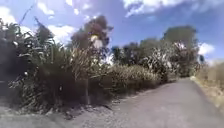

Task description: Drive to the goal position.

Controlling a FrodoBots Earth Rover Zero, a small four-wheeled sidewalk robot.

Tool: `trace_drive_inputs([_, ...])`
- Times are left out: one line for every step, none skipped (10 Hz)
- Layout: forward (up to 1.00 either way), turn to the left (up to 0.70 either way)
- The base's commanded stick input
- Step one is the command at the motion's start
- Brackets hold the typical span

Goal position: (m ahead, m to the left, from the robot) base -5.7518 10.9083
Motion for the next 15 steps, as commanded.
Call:
trace_drive_inputs([0.30,0.75])
trace_drive_inputs([0.30,0.75])
trace_drive_inputs([0.30,0.75])
trace_drive_inputs([0.30,0.75])
trace_drive_inputs([0.30,0.75])
trace_drive_inputs([0.30,0.75])
trace_drive_inputs([0.30,0.75])
trace_drive_inputs([0.30,0.75])
trace_drive_inputs([0.30,0.75])
trace_drive_inputs([0.30,0.75])
trace_drive_inputs([0.30,0.75])
trace_drive_inputs([0.30,0.75])
trace_drive_inputs([0.30,0.75])
trace_drive_inputs([0.30,0.75])
trace_drive_inputs([0.30,0.75])
